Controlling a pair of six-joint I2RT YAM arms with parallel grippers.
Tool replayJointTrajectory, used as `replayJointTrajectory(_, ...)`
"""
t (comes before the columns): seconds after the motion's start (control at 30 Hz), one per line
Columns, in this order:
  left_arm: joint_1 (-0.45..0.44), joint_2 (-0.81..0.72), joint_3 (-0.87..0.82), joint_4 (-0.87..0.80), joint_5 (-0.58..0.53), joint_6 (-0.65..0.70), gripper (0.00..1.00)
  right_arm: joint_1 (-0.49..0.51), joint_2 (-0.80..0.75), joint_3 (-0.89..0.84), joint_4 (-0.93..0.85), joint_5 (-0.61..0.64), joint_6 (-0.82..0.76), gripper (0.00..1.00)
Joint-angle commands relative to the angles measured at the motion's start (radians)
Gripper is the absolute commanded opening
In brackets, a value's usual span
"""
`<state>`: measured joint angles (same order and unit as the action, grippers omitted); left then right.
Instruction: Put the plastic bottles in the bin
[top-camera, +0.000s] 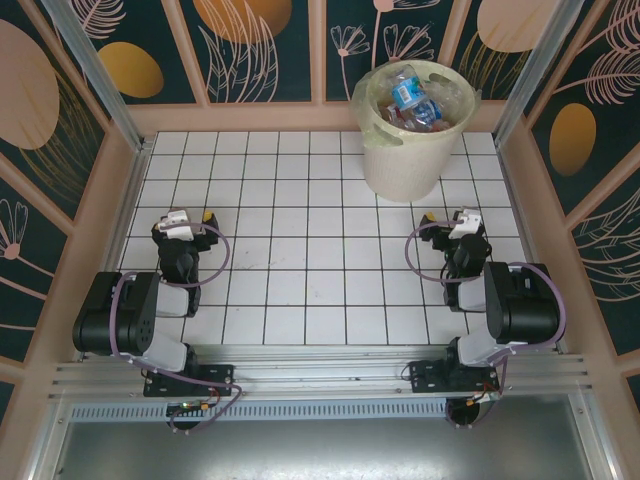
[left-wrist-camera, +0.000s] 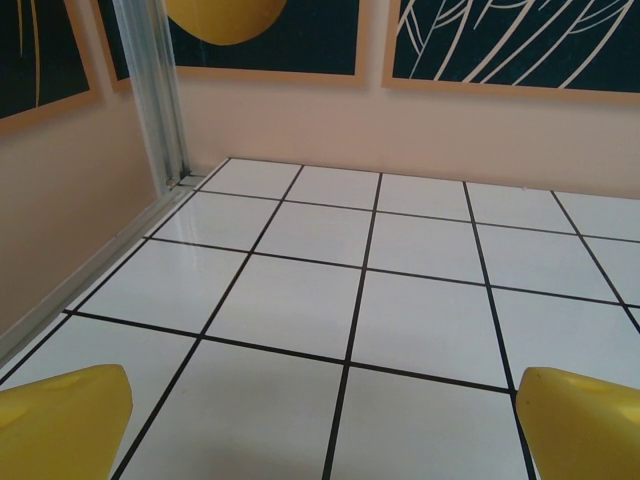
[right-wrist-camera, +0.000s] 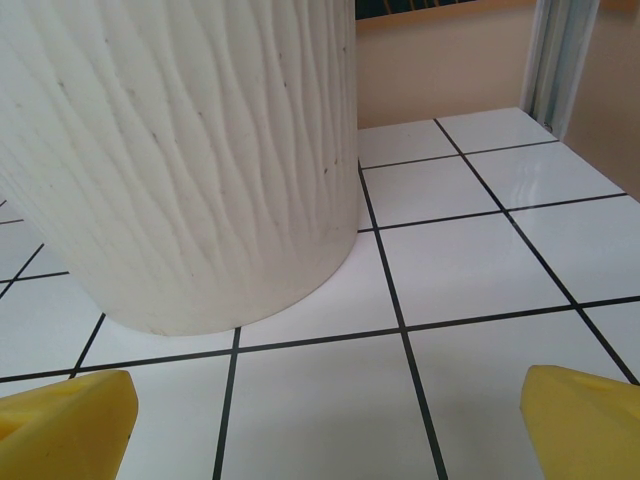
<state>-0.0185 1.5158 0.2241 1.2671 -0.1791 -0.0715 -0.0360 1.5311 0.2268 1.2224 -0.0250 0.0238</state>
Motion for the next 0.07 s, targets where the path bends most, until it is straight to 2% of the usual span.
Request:
replayJointTrajectory(0.0,0.006,0.005,0.011,0.011,0.013,-0.011,0.99,-0.002,0.009,0.014,0.014,-0.015,-0.01,0.99)
replayJointTrajectory(0.03,0.006,0.004,0.011,0.011,0.012,-0.01,0.99,-0.002,0.008,0.014,0.014,-0.015,-0.01,0.99)
